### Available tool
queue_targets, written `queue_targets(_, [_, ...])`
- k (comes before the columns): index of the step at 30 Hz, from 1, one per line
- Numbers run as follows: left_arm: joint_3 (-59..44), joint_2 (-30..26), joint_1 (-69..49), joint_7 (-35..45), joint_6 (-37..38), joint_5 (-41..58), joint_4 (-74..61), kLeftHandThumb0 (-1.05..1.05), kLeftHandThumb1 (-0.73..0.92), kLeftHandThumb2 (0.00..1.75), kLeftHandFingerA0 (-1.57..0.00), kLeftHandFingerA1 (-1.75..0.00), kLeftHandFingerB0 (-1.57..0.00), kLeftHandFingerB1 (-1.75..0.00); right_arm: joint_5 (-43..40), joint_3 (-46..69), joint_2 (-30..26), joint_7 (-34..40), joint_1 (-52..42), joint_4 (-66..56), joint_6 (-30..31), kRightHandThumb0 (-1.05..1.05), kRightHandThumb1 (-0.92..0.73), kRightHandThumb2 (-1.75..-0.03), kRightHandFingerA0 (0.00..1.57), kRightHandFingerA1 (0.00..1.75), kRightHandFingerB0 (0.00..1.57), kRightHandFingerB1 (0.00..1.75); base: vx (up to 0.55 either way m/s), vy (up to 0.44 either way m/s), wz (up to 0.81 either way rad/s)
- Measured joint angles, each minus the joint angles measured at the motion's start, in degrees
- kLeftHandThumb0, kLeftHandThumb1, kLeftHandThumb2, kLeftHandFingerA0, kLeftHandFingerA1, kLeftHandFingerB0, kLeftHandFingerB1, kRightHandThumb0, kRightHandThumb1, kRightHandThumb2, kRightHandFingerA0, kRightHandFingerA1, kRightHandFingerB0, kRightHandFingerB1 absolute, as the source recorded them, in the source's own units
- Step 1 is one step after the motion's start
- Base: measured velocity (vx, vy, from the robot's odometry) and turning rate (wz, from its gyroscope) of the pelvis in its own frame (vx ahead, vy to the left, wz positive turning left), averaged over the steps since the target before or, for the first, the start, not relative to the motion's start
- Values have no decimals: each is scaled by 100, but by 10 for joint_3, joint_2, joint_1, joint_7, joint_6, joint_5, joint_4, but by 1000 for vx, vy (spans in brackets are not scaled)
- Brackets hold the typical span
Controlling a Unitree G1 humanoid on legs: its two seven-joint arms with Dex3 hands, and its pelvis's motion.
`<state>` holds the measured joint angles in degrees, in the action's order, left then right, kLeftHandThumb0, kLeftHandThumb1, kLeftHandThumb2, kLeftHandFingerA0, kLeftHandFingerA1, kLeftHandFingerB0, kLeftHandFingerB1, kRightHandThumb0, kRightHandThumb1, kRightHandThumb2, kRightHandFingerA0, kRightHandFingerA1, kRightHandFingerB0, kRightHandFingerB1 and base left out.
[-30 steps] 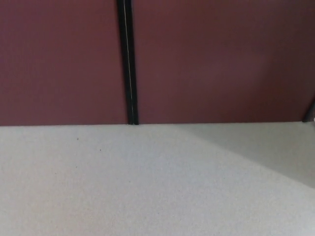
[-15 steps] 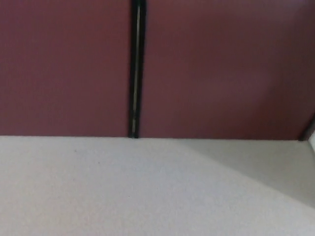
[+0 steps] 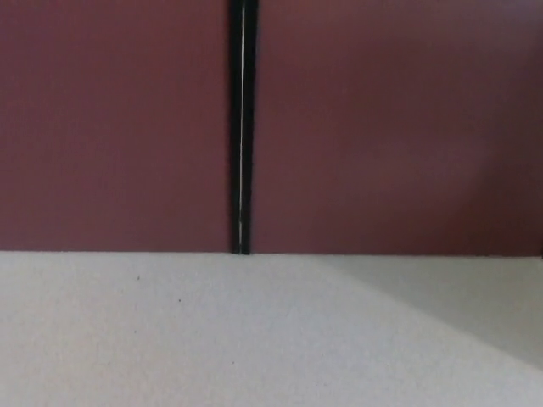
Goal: The robot walks towards the door handle and put its right hand on it and twist the handle
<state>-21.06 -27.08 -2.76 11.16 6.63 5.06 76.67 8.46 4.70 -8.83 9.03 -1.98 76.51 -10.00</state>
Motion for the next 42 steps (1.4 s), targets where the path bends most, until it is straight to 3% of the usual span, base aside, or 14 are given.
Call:
queue_targets(1, [1,1,6,1,2,0,-2,-17,33,92,-44,-78,-26,-63,0,-1,-3,1,6,-1,0,-7,-62,-57,62,51,44,41,234,-63,-5])
queue_targets(9, [23,0,8,1,7,-4,-3,-21,33,90,-57,-84,-32,-65,-3,3,-5,-6,12,-2,1,-7,-68,-59,63,54,42,41,145,-42,-4])
queue_targets(10, [28,0,6,1,9,-6,-3,-20,37,80,-54,-92,-33,-67,-3,3,-5,-7,9,-1,1,-7,-68,-59,63,54,43,42,142,95,-3])
queue_targets(25, [68,-10,-1,-17,24,-28,1,-20,38,80,-62,-98,-38,-68,1,-17,5,-6,7,-2,6,-8,-69,-60,65,56,42,42,178,40,2])
queue_targets(38, [66,-6,3,-17,31,-28,-1,-20,37,79,-59,-91,-38,-68,-1,-13,-2,-12,16,-2,11,-7,-70,-60,63,54,44,42,0,44,0])
queue_targets(39, [67,-6,1,-17,31,-28,-1,-22,32,88,-62,-86,-37,-67,-1,-13,-2,-13,16,-2,11,-7,-70,-60,63,54,45,42,104,99,-1])
queue_targets(42, [66,-5,1,-17,33,-27,-1,-22,32,88,-60,-84,-36,-67,-1,-14,1,-15,17,-1,12,-7,-70,-60,63,54,44,42,140,82,27])
